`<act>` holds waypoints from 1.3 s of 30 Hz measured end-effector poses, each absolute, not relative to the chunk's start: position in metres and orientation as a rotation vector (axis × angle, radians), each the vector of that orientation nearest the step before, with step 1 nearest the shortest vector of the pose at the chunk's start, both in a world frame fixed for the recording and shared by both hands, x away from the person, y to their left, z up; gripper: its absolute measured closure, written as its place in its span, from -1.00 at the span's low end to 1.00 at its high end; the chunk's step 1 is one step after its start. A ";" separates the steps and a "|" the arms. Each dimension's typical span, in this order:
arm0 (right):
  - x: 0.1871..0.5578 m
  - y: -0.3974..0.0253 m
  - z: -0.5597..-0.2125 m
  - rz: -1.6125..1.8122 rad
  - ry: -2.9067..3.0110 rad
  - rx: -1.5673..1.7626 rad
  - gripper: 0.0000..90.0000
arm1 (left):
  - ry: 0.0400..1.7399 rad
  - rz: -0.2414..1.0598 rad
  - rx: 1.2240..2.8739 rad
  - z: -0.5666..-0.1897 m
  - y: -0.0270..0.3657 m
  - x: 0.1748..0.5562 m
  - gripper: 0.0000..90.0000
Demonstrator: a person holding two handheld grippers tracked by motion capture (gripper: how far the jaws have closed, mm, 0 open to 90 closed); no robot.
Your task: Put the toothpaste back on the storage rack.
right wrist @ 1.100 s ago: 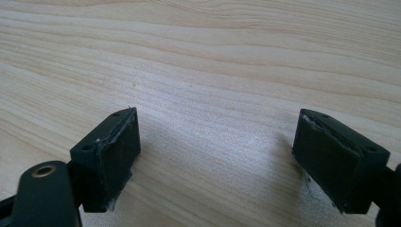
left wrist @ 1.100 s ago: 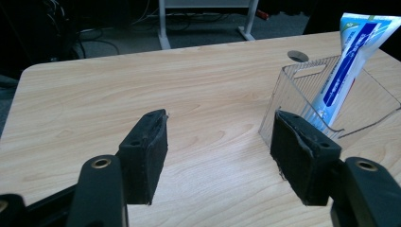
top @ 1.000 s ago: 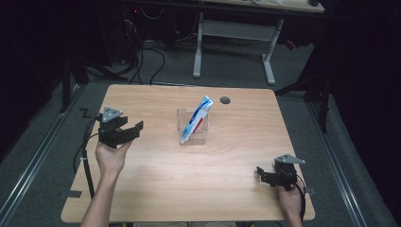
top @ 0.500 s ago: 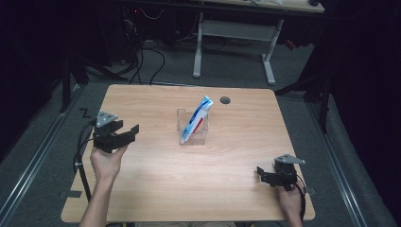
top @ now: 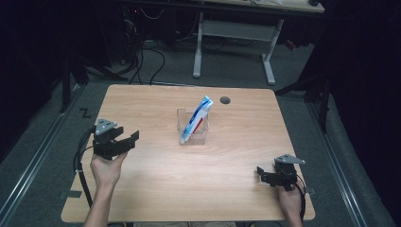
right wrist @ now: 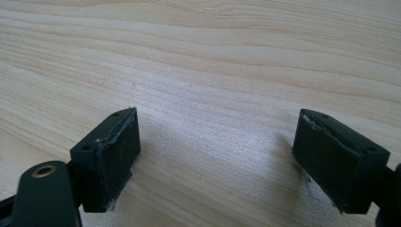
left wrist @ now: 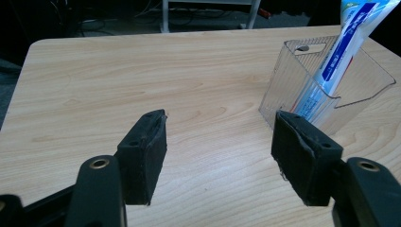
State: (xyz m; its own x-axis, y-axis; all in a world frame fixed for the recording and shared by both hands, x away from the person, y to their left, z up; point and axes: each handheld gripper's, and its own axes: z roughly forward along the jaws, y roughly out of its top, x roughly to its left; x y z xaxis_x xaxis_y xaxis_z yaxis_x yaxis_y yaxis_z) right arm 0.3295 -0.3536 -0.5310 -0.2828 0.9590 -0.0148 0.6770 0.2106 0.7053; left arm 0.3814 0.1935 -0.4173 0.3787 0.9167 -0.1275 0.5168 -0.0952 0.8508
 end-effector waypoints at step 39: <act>0.330 -0.354 -0.531 0.828 2.037 1.512 -0.65 | 1.320 0.494 1.743 -0.456 0.193 0.365 -0.23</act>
State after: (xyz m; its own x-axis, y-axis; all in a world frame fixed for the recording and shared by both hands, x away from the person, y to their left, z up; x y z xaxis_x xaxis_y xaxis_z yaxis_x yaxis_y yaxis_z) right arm 0.3295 -0.3536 -0.5310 -0.2834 0.9589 -0.0157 0.6762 0.2114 0.7057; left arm 0.3655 0.1925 -0.4562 0.3588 0.9152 -0.1836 0.5702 -0.0592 0.8194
